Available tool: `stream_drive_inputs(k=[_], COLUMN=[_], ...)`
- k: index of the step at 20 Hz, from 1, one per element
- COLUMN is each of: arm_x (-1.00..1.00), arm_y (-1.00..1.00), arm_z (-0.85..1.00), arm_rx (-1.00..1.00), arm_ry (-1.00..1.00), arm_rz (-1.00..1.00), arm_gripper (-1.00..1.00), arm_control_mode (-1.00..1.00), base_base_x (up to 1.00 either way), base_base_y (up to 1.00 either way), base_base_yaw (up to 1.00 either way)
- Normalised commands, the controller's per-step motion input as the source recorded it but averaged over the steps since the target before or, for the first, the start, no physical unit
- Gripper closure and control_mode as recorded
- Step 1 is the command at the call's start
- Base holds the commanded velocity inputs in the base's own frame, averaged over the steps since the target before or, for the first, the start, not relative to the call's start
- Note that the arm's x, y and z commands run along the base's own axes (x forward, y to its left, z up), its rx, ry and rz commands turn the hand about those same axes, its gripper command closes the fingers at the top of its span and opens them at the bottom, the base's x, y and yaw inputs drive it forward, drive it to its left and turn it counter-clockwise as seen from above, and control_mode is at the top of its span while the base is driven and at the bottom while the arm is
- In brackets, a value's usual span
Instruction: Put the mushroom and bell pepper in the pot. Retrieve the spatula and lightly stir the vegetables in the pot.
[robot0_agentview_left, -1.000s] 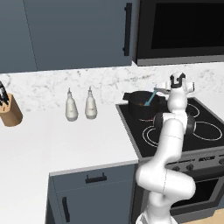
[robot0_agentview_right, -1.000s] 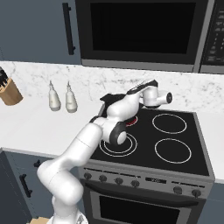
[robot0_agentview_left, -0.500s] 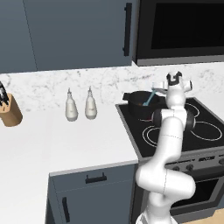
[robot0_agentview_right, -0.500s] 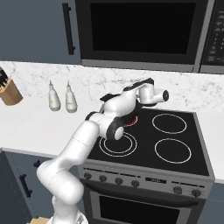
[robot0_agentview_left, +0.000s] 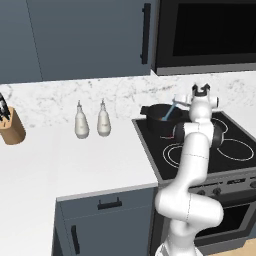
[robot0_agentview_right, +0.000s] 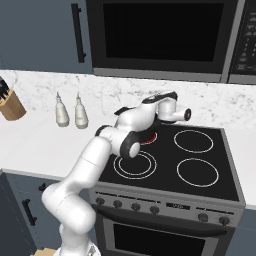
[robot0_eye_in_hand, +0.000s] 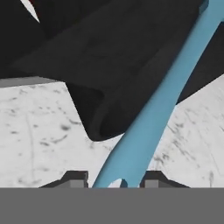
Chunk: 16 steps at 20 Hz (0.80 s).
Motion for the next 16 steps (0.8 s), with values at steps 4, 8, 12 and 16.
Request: stream_drive_inputs(k=[4, 8, 12, 16], arm_x=[0.0, 0.02, 0.08, 0.05], arm_y=[0.01, 0.0, 0.0, 0.0], arm_z=[0.0, 0.0, 0.0, 0.0], arm_rx=[0.01, 0.0, 0.0, 0.0], arm_ry=[-0.28, -0.34, -0.34, -0.38], arm_rz=[0.0, 0.0, 0.0, 0.0], arm_gripper=[1.0, 1.0, 1.0, 1.0], arm_control_mode=[-1.0, -1.0, -1.0, -1.0], base_base_x=[0.0, 0.0, 0.0, 0.0], base_base_y=[0.0, 0.0, 0.0, 0.0], base_base_yaw=[0.0, 0.0, 0.0, 0.0])
